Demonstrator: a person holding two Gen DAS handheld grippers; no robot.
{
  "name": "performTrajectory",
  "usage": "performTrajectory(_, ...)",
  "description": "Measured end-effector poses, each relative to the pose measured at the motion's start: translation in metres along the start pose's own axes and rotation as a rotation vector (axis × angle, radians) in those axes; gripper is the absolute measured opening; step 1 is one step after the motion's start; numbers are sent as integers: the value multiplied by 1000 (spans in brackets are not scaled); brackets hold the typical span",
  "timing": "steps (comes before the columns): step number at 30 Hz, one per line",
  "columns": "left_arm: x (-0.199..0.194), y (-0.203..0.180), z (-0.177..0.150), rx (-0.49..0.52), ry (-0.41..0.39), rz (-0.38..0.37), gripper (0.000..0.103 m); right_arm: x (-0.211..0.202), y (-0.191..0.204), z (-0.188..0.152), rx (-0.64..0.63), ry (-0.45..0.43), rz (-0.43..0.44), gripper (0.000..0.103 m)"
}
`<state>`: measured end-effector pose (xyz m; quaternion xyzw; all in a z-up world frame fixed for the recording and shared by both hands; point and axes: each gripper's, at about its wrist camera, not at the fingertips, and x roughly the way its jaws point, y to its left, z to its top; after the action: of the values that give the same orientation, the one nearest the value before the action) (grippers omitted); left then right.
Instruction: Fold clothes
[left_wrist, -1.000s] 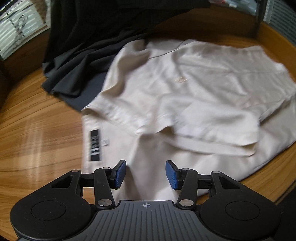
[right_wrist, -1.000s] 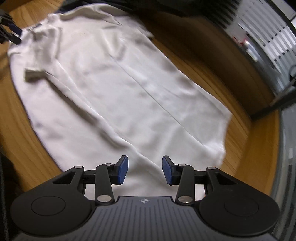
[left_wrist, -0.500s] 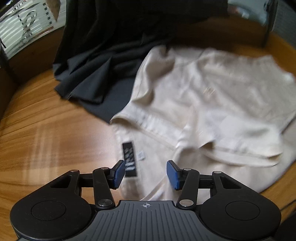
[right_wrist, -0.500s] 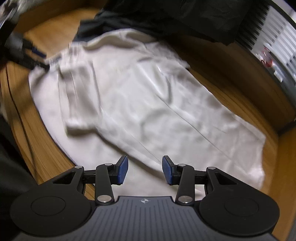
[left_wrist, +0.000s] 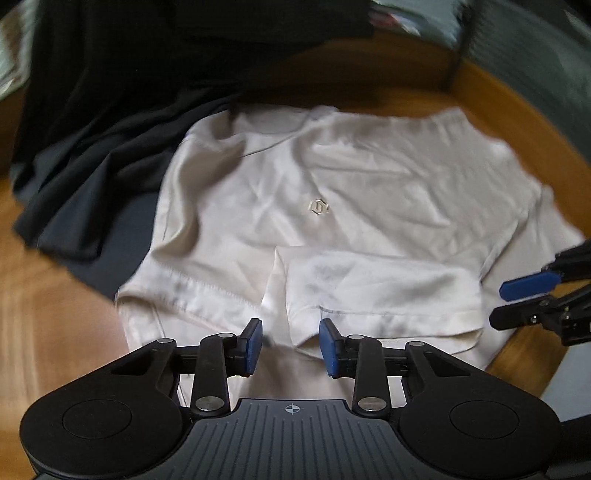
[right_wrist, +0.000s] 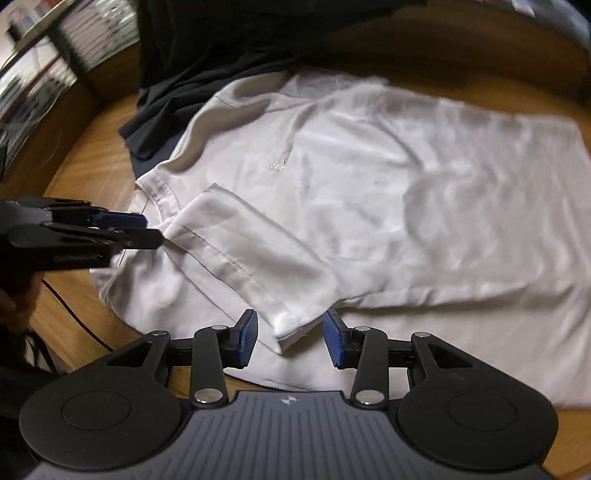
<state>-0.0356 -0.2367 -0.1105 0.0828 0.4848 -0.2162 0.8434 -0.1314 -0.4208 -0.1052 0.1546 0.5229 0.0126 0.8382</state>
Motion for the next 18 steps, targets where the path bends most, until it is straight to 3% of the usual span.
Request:
performTrajectory(3,7,-1,5,56,20,-14,34,12,0,-2,60,-3,-24,41)
performTrajectory(7,11,-5,7,111,53,-32,5,28,2,-7,55,28,-52,19)
performTrajectory(10,4,-6,6,127,49,-44,3,30,4,-9,34,33,-71,4)
performTrajectory(18,-21,-23,-6,176,107,-144,4,10,5,5,-36,27,-108,4)
